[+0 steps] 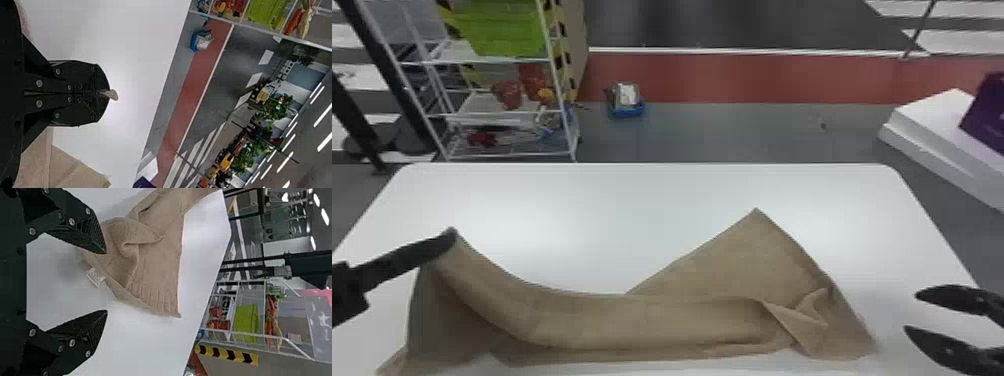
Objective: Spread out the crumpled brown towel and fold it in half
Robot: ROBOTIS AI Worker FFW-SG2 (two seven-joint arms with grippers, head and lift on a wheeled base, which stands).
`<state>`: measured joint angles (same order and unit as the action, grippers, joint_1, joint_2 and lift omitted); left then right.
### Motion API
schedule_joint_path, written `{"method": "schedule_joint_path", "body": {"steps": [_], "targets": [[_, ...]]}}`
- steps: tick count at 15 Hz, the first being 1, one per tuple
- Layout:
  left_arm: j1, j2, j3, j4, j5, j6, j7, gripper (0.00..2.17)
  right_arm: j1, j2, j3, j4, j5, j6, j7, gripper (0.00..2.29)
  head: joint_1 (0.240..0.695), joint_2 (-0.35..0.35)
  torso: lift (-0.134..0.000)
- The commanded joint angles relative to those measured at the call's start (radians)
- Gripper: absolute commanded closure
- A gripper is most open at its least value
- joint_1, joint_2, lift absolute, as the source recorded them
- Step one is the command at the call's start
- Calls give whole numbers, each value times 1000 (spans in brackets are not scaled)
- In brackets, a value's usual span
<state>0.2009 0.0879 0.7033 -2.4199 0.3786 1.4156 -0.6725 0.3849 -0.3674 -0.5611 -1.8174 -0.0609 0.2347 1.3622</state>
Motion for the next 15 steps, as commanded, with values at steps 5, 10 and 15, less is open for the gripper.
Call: {"method": "schedule_joint_path", "body": {"steps": [5,10,15], "targets": [[12,-4,-1,13,3,-17,-13,1264,28,4,21,119,35,-134,5,410,695,-62,-124],[35,-5,12,5,6,-23,-25,1264,17,25,101,124,55,-192,5,475,695,-25,-124],[46,-5,27,-1,19,-30,-36,1264,-18,30,167,156,99,-196,5,633,695,43,-124]]}}
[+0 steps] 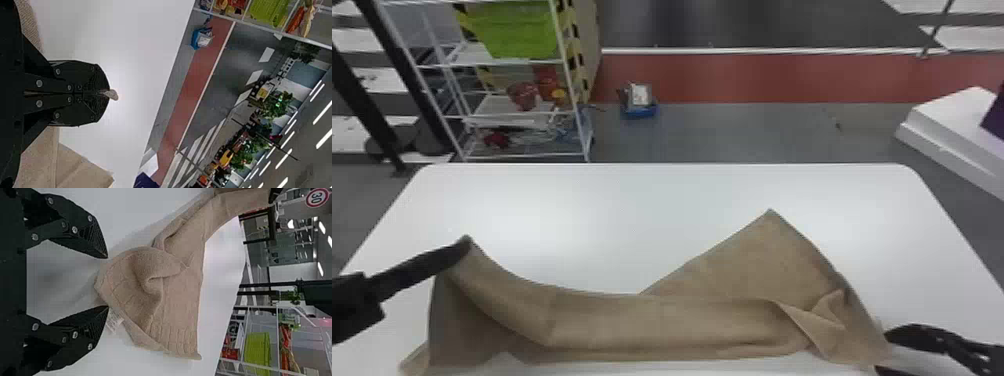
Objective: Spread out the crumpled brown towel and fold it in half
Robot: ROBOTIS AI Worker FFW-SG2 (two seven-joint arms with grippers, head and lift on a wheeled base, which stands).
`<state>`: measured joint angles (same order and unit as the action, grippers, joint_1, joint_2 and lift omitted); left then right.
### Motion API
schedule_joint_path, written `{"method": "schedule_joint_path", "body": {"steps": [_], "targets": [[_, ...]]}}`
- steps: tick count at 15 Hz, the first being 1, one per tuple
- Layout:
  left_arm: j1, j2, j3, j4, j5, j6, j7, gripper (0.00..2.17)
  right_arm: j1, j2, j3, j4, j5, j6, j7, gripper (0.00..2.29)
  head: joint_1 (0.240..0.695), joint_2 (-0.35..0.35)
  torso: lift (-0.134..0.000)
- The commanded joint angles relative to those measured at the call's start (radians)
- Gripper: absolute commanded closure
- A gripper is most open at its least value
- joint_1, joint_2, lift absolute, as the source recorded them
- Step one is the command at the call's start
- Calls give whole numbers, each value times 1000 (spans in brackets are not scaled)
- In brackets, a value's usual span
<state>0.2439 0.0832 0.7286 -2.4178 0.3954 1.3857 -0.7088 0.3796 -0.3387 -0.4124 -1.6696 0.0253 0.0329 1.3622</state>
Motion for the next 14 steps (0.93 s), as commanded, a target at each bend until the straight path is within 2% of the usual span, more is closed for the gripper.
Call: {"method": "schedule_joint_path", "body": {"steps": [1,3,4,6,8,12,14], "targets": [[5,0,2,-3,2,0,0,1264,-22,1,27,13,19,16,5,836,695,51,-124],[6,0,6,-4,2,0,0,1264,-36,0,33,14,19,43,5,1636,695,62,-124],[8,0,8,-4,2,0,0,1264,-38,0,27,14,7,40,5,1919,695,65,-124],[8,0,17,-4,6,0,0,1264,-39,0,-11,13,-51,37,5,2192,695,69,-124],[8,0,21,-4,10,0,0,1328,-42,-3,-57,13,-125,46,5,2246,695,61,-124],[8,0,17,-4,10,0,8,1328,-44,-10,-117,2,-203,68,5,2250,695,16,-124],[8,0,20,-17,13,0,12,1328,-45,-10,-148,-22,-272,129,5,2250,695,2,-124]]}}
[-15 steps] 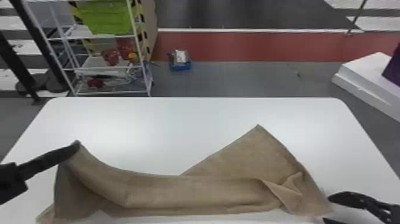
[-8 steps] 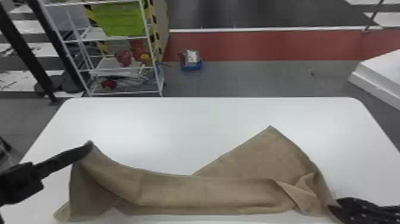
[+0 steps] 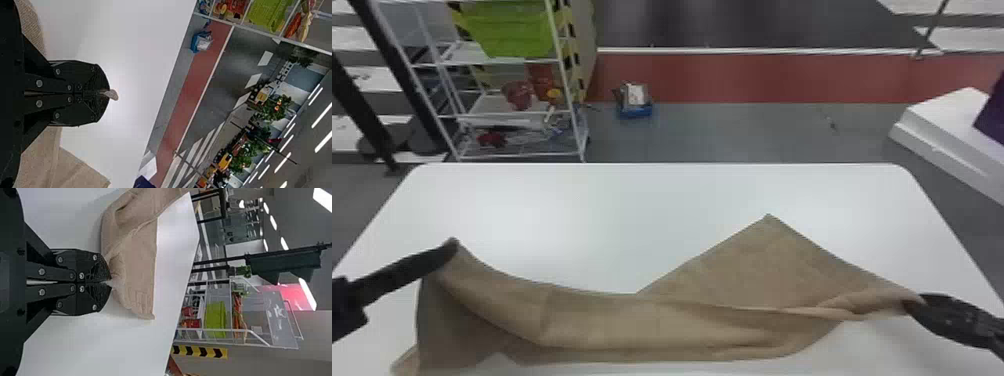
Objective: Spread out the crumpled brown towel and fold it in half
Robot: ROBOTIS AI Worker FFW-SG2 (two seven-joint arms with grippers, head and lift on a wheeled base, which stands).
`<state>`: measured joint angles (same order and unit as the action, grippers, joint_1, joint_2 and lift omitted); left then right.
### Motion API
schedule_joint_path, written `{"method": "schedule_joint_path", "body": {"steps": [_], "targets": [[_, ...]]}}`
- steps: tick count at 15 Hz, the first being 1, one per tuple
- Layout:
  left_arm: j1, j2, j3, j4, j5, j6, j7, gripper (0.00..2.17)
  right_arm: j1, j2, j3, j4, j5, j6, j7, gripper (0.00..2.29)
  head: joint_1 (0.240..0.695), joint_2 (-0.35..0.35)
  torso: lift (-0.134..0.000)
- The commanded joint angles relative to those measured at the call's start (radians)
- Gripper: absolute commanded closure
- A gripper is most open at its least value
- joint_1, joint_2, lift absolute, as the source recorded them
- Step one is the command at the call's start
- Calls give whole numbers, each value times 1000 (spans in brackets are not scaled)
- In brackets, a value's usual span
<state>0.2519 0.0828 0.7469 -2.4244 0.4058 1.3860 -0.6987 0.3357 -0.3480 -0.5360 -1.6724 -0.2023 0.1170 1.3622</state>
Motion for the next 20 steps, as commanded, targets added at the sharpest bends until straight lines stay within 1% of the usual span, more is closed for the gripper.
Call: {"method": "schedule_joint_path", "body": {"steps": [1,3,4,5,7,8,9,11,12,13,14,15,16,17,19,20], "targets": [[0,-3,12,-21,10,0,5,1328,-3,0,-36,-40,-68,85,5,2250,695,-4,-124],[0,-18,63,-42,68,0,8,1328,-3,4,-79,-98,-131,177,5,2250,695,-16,-124],[0,-26,105,-56,108,6,8,1332,-7,6,-101,-119,-177,235,5,2250,695,-18,-124],[0,-26,140,-65,145,15,7,1332,-21,14,-119,-141,-213,297,5,2250,695,-19,-124],[-3,-25,207,-79,200,34,7,1332,-63,66,-171,-201,-230,413,5,2250,695,-16,-124],[-11,-21,250,-79,245,37,7,1332,-87,96,-202,-233,-243,474,5,2250,695,-12,-124],[-19,-18,284,-79,278,49,7,1332,-101,110,-228,-250,-273,524,5,2250,695,0,-124],[-42,-14,356,-78,338,92,4,1332,-104,132,-283,-293,-365,613,5,2250,695,12,-124],[-51,-14,384,-76,370,98,4,1332,-104,133,-303,-319,-394,643,5,2250,695,18,-124],[-54,-14,408,-74,406,98,4,1332,-98,158,-331,-345,-402,652,5,2250,695,23,-124],[-57,-14,422,-73,432,98,2,1332,-96,173,-361,-359,-424,671,5,2250,695,30,-124],[-63,-12,437,-71,456,101,2,1332,-86,173,-386,-368,-453,698,5,2250,695,31,-124],[-65,-11,439,-71,464,114,2,1332,-69,173,-407,-385,-477,723,5,2250,695,28,-124],[-66,-11,450,-71,482,117,4,1332,-66,173,-441,-406,-508,787,5,2250,695,24,-124],[-69,-11,513,-67,547,126,4,1332,-20,187,-496,-455,-560,809,5,2250,695,10,-124],[-75,-9,531,-61,567,147,-5,1332,8,198,-519,-472,-589,812,5,2250,695,9,-124]]}}
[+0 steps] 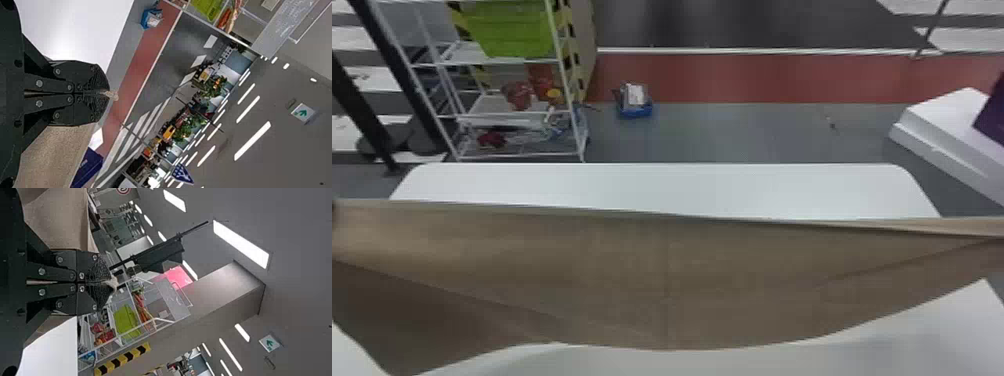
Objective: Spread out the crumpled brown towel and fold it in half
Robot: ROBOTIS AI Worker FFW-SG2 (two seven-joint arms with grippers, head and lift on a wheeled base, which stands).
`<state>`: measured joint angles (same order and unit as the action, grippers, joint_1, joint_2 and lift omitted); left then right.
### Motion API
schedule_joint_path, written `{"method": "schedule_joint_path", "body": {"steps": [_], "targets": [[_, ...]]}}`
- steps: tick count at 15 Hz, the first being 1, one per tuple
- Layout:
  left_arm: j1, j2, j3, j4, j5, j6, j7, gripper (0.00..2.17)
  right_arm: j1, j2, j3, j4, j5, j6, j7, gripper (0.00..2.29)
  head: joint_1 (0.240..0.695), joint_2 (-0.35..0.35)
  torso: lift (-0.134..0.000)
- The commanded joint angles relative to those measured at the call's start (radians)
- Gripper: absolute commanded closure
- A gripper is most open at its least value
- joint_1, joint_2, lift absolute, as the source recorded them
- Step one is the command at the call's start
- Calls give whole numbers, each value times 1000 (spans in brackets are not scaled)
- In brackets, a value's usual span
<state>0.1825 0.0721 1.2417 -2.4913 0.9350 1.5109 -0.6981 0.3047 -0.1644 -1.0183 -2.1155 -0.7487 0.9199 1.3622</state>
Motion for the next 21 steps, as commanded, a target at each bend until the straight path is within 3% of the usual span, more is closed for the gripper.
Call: {"method": "schedule_joint_path", "body": {"steps": [1,4,6,8,11,13,14,16,21], "targets": [[-6,1,64,6,59,29,-11,1332,65,29,-65,-40,-69,12,5,2250,695,11,-124],[-5,15,166,9,154,60,-31,1332,137,82,-135,-83,-101,27,5,2250,695,10,-124],[0,17,191,26,179,60,-43,1332,160,88,-154,-81,-112,31,5,2250,695,10,-124],[-1,15,176,26,162,60,-32,1332,156,82,-126,-78,-70,46,5,2250,695,11,-124],[-5,9,1,26,-12,59,-12,1332,97,65,41,-23,104,67,5,2250,695,27,-124],[-6,0,-186,40,-182,-48,11,1332,31,62,133,66,193,43,5,2250,695,40,-124],[-6,-3,-260,58,-237,-122,25,1332,5,60,152,100,210,24,5,2250,695,48,-124],[-8,-2,-390,120,-315,-284,77,1355,-65,39,187,192,256,21,5,2250,695,44,-124],[-67,5,-535,292,-466,-472,89,1355,-173,-27,233,399,322,-126,-84,2250,695,-5,-124]]}}
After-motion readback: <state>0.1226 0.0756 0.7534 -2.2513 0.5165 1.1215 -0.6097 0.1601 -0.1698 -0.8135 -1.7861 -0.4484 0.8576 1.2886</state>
